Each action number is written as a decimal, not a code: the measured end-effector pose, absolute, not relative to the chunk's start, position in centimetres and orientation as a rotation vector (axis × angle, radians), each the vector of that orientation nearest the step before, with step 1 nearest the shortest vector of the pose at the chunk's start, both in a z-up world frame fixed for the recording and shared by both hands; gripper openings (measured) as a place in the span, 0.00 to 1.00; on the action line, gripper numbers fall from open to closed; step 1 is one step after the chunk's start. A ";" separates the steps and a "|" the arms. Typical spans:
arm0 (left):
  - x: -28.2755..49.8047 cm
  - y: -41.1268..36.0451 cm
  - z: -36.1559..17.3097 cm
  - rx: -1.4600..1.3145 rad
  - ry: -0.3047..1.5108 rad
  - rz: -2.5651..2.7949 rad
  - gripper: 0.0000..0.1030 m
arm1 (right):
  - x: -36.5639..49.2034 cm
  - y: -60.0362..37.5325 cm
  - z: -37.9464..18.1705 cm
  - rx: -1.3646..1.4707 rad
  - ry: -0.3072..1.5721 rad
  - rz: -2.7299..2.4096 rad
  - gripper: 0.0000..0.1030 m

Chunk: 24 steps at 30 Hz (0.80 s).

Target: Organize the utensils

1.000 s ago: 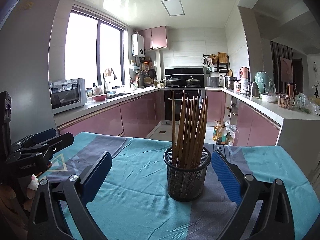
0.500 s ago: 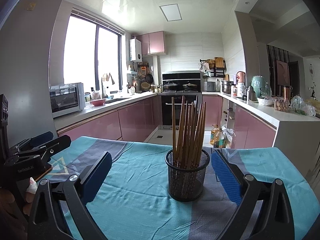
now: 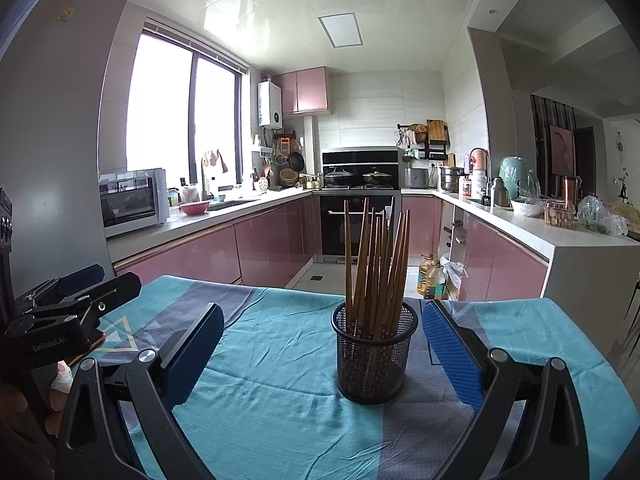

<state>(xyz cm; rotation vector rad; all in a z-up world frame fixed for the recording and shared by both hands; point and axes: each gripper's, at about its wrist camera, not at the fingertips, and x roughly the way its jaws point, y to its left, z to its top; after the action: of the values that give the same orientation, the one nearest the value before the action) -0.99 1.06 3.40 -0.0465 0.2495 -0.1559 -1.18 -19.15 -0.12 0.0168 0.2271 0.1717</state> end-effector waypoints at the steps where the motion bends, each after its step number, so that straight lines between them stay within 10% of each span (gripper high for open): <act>1: -1.0 1.0 3.4 -0.045 0.249 -0.154 0.95 | -1.2 -19.1 -0.1 0.017 0.228 0.170 0.93; 24: -1.3 0.6 3.0 -0.058 0.271 -0.132 0.95 | -1.5 -18.6 0.0 -0.013 0.223 0.123 0.93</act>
<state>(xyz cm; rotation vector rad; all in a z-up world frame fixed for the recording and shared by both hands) -1.31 0.58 2.98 -0.0582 0.2711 -0.1317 -1.46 -18.58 0.02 -0.0128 0.2225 0.1226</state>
